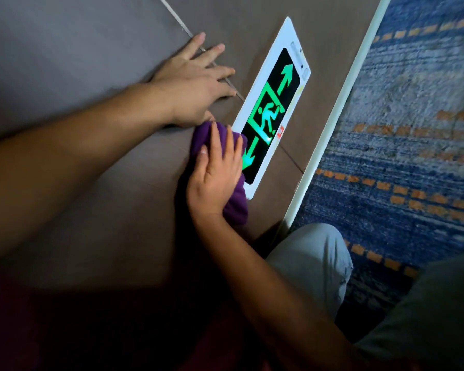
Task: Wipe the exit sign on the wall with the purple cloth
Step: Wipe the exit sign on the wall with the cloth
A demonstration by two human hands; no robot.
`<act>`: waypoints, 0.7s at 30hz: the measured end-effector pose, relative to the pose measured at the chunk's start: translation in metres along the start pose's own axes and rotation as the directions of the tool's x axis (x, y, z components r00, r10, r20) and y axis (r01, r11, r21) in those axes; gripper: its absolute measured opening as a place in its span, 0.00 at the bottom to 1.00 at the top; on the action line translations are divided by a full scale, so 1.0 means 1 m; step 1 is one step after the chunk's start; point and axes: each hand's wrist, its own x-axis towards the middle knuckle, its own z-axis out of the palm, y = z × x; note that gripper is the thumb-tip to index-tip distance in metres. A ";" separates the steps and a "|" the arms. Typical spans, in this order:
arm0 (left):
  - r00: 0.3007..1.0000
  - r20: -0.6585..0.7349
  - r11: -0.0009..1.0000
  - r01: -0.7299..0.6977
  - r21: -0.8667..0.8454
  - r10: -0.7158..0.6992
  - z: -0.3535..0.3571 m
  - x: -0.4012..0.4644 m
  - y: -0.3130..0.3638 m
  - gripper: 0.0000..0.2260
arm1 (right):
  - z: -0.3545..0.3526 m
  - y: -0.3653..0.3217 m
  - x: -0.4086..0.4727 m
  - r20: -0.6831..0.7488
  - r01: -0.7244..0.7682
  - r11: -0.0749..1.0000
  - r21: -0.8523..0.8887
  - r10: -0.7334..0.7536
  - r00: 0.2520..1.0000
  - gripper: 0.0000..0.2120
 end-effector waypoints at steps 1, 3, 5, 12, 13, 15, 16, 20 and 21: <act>1.000 0.005 1.000 -0.001 -0.005 0.001 -0.001 -0.001 0.000 0.30 | 0.001 -0.003 0.000 0.007 0.020 1.000 0.000 -0.020 1.000 0.24; 1.000 0.025 1.000 0.000 0.008 0.000 -0.003 -0.001 0.000 0.29 | -0.001 0.003 0.002 0.012 0.017 1.000 0.013 -0.017 1.000 0.23; 0.999 0.040 1.000 0.002 0.026 -0.003 -0.004 -0.001 -0.001 0.28 | -0.006 0.019 0.004 -0.007 -0.042 0.999 0.029 0.043 0.999 0.22; 0.999 0.035 0.997 -0.007 0.070 0.005 0.000 -0.001 -0.001 0.29 | -0.014 0.068 0.004 -0.034 -0.309 0.947 0.083 0.313 0.949 0.24; 0.999 0.039 0.997 -0.010 0.071 0.007 0.000 -0.001 -0.001 0.29 | -0.014 0.072 0.004 -0.041 -0.327 0.942 0.079 0.331 0.943 0.22; 0.998 0.055 0.997 -0.020 0.073 0.016 0.000 0.000 -0.001 0.31 | -0.012 0.071 0.004 -0.053 -0.351 0.934 0.065 0.355 0.934 0.21; 0.998 0.066 0.996 -0.029 0.079 0.024 0.000 -0.001 -0.002 0.32 | -0.011 0.068 0.004 -0.055 -0.354 0.933 0.063 0.358 0.932 0.22; 0.993 0.104 0.996 -0.062 0.070 0.054 -0.002 0.000 -0.004 0.37 | -0.009 0.048 0.012 -0.052 -0.274 0.959 0.077 0.278 0.959 0.22; 0.992 0.117 0.995 -0.060 0.078 0.051 -0.002 -0.001 -0.005 0.38 | -0.009 0.043 0.017 -0.043 -0.232 0.970 0.076 0.236 0.971 0.21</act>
